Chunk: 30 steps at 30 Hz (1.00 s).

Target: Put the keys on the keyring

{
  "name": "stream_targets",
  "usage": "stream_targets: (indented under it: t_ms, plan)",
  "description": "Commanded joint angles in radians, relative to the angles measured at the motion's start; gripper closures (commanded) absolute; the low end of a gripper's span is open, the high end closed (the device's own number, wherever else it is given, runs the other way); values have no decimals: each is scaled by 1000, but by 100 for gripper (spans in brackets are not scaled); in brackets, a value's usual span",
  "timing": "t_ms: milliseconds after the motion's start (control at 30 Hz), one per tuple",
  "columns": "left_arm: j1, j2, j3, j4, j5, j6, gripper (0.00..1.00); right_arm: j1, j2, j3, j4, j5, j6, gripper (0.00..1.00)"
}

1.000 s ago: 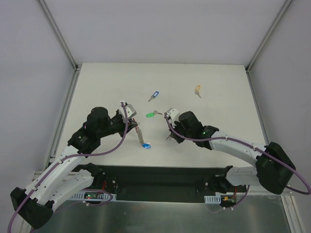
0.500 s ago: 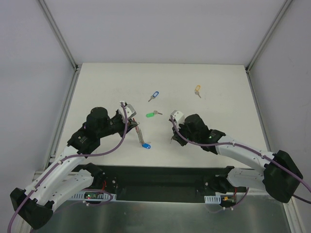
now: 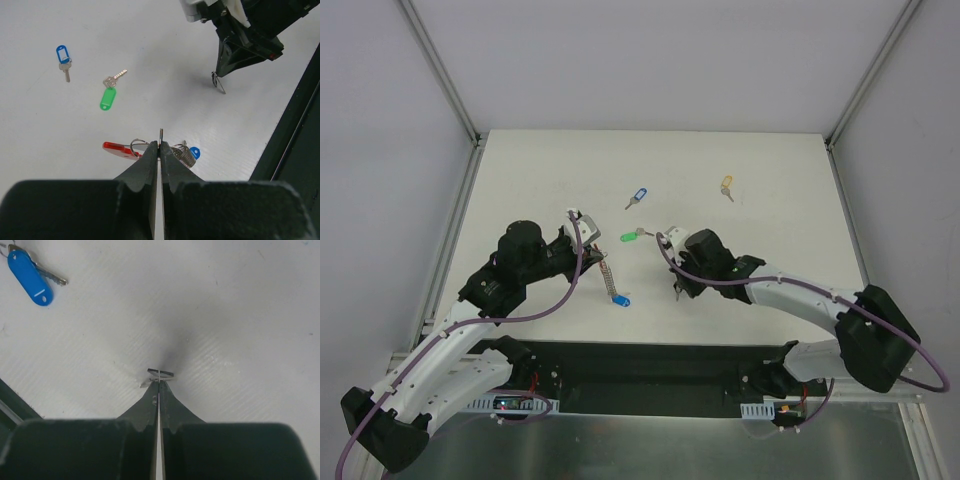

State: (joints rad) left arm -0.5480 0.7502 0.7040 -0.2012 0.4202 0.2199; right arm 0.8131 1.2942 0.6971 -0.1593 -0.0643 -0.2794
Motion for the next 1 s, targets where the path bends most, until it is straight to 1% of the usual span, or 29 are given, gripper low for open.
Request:
stream_targets:
  t_ms: [0,67,100,233,400,600,667,700,733,767,800,833,867,900,933,967]
  plan:
    - [13,-25,2,26,28,2,100,-2,126,82,124,-11,-21,99]
    - [13,-28,0,26,25,4,100,-2,177,94,167,-31,-27,99]
    - [13,-29,0,28,26,4,100,-3,197,100,234,-35,-29,99]
    - [13,-31,-1,26,23,6,100,0,307,104,371,-78,-37,99]
    - [13,-35,-1,26,22,7,100,3,370,81,506,-80,-24,98]
    - [13,-37,-1,26,23,6,100,11,379,25,546,-80,16,92]
    - [13,-37,-1,26,23,6,100,14,363,13,540,-81,28,87]
    - [13,-35,-1,26,20,6,100,17,338,16,506,-80,28,85]
    - [13,-35,-1,26,19,6,100,18,321,25,479,-77,26,79]
    - [13,-37,-1,26,19,6,100,20,307,54,446,-78,25,77]
    - [13,-35,0,26,17,4,100,23,275,71,379,-78,22,74]
    - [13,-35,0,28,17,6,100,21,261,91,345,-74,19,68]
    - [13,-35,0,28,14,7,100,23,251,117,307,-66,17,66]
    - [13,-37,0,26,15,6,100,23,243,178,206,-52,11,63]
    - [13,-37,0,26,12,6,100,23,246,223,155,-22,5,62]
    - [13,-35,0,28,9,7,100,21,255,263,27,-11,-3,61]
